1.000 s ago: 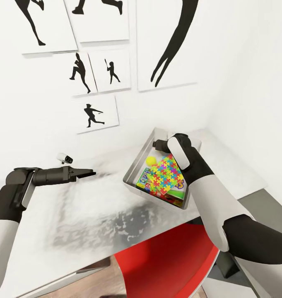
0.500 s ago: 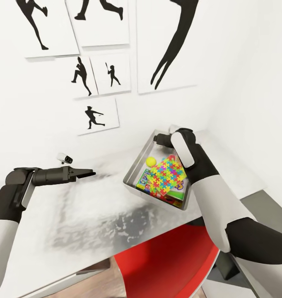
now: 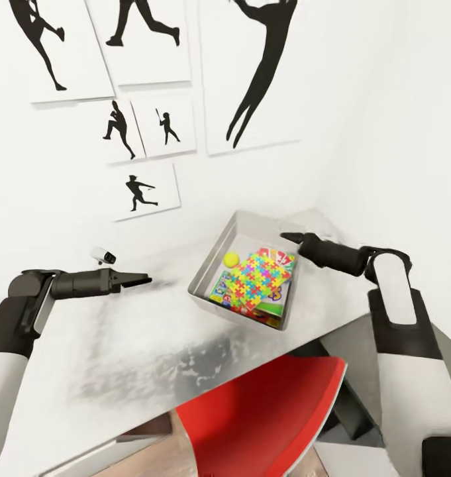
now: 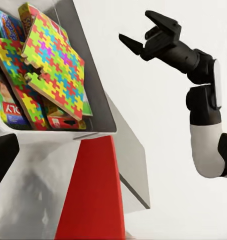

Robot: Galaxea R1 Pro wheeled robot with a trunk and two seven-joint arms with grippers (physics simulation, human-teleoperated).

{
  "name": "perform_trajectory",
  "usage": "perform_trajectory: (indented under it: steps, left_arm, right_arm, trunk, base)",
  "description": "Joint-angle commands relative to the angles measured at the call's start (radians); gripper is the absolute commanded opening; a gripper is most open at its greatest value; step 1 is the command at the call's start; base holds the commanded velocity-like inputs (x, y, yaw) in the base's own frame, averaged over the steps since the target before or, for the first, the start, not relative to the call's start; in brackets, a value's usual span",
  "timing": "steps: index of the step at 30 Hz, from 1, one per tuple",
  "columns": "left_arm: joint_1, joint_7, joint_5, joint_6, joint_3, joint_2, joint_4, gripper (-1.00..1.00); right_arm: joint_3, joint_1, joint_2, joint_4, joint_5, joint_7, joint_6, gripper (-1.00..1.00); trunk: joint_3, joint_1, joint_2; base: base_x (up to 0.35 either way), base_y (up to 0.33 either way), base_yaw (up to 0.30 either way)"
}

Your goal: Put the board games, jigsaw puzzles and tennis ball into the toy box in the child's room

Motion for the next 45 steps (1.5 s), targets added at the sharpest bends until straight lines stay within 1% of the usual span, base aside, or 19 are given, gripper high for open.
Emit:
perform_trajectory:
  steps: [1,3,4,5,6,8,11,12,17,19,23,25,31,32,35,36,37,40,45]
  left_arm:
    - [0.0,-0.004,-0.005,0.01,0.0,0.001,0.0,1.0]
    - [0.003,-0.004,-0.022,0.01,0.0,0.007,0.001,1.0]
    - [0.005,-0.004,-0.028,0.01,0.001,0.012,0.002,1.0]
    - [0.005,-0.004,-0.03,0.01,0.002,0.015,0.002,1.0]
    - [0.007,-0.004,-0.032,0.01,0.005,0.024,0.002,1.0]
    - [0.009,-0.004,-0.032,0.01,0.008,0.049,0.002,1.0]
    - [0.015,-0.004,-0.029,0.01,0.01,0.077,0.003,1.0]
    - [0.022,-0.004,-0.028,0.01,0.011,0.098,0.003,1.0]
    - [0.061,-0.004,-0.025,0.01,0.013,0.147,0.004,1.0]
    - [0.083,-0.004,-0.025,0.01,0.014,0.155,0.004,1.0]
    - [0.159,-0.004,-0.026,0.003,0.018,0.166,0.004,1.0]
    - [0.184,-0.004,-0.026,-0.007,0.022,0.168,0.003,1.0]
    - [0.229,-0.004,-0.023,-0.026,0.077,0.17,-0.005,1.0]
    - [0.234,-0.004,-0.023,-0.028,0.097,0.171,-0.008,1.0]
    - [0.239,-0.004,-0.023,-0.031,0.121,0.172,-0.008,1.0]
    - [0.24,-0.004,-0.023,-0.032,0.128,0.172,-0.008,1.0]
    - [0.242,-0.004,-0.024,-0.033,0.137,0.173,-0.007,1.0]
    - [0.243,-0.004,-0.024,-0.035,0.146,0.175,-0.007,1.0]
    - [0.244,-0.004,-0.024,-0.038,0.15,0.176,-0.008,1.0]
  right_arm:
    - [-0.004,0.032,-0.021,-0.014,-0.05,0.021,0.003,1.0]
    - [-0.018,0.146,-0.081,-0.047,-0.162,0.156,0.003,1.0]
    - [-0.031,0.197,-0.1,-0.055,-0.202,0.229,0.003,1.0]
    - [-0.039,0.221,-0.107,-0.059,-0.216,0.266,0.003,1.0]
    - [-0.053,0.265,-0.117,-0.066,-0.236,0.339,0.003,1.0]
    - [-0.071,0.351,-0.128,-0.082,-0.257,0.467,0.003,1.0]
    - [-0.077,0.418,-0.131,-0.099,-0.264,0.544,0.003,1.0]
    - [-0.08,0.462,-0.133,-0.113,-0.267,0.589,0.003,1.0]
    - [-0.079,0.573,-0.13,-0.132,-0.269,0.692,0.003,1.0]
    - [-0.079,0.6,-0.128,-0.134,-0.268,0.713,0.003,1.0]
    - [-0.079,0.684,-0.124,-0.138,-0.267,0.741,0.003,1.0]
    - [-0.08,0.705,-0.124,-0.138,-0.266,0.746,0.003,1.0]
    - [-0.081,0.74,-0.132,-0.139,-0.265,0.788,-0.047,1.0]
    - [-0.08,0.744,-0.133,-0.139,-0.255,0.803,-0.059,1.0]
    - [-0.079,0.746,-0.134,-0.139,-0.218,0.82,-0.069,1.0]
    - [-0.079,0.747,-0.133,-0.139,-0.201,0.825,-0.071,1.0]
    - [-0.082,0.748,-0.13,-0.139,-0.164,0.834,-0.075,1.0]
    - [-0.082,0.748,-0.125,-0.139,-0.097,0.853,-0.087,1.0]
    - [-0.074,0.749,-0.125,-0.139,-0.045,0.891,-0.15,1.0]
  trunk:
    - [0.0,0.0,-0.002]
    - [0.003,0.0,-0.002]
    - [0.005,0.0,-0.002]
    - [0.006,0.0,-0.002]
    - [0.008,0.0,-0.002]
    - [0.011,0.0,-0.002]
    - [0.015,0.0,-0.002]
    - [0.017,0.0,-0.002]
    - [0.024,0.0,-0.002]
    - [0.027,0.0,-0.002]
    - [0.033,0.0,-0.002]
    - [0.036,0.0,-0.002]
    - [0.045,0.0,-0.002]
    - [0.046,0.0,-0.002]
    - [0.051,0.0,-0.002]
    - [0.052,0.0,-0.002]
    - [0.053,0.0,-0.002]
    - [0.058,0.0,-0.002]
    - [0.063,0.0,-0.002]
  base:
    - [-0.183,0.0,-0.163]
    - [-0.192,-0.009,-0.169]
    - [-0.182,-0.048,-0.172]
    - [-0.177,-0.058,-0.173]
    - [-0.17,-0.065,-0.174]
    - [-0.166,-0.038,-0.178]
    - [-0.177,-0.017,-0.18]
    - [-0.211,0.029,-0.182]
    - [-0.192,0.044,-0.183]
    - [-0.084,0.019,-0.183]
    - [-0.034,0.008,-0.183]
    - [-0.014,0.003,-0.183]
    - [-0.005,0.001,-0.183]
    - [-0.002,0.0,-0.183]
    - [-0.001,0.0,-0.183]
    - [-0.001,0.0,-0.183]
    - [0.0,0.0,-0.183]
    - [0.0,0.0,-0.183]
    - [0.0,0.0,-0.164]
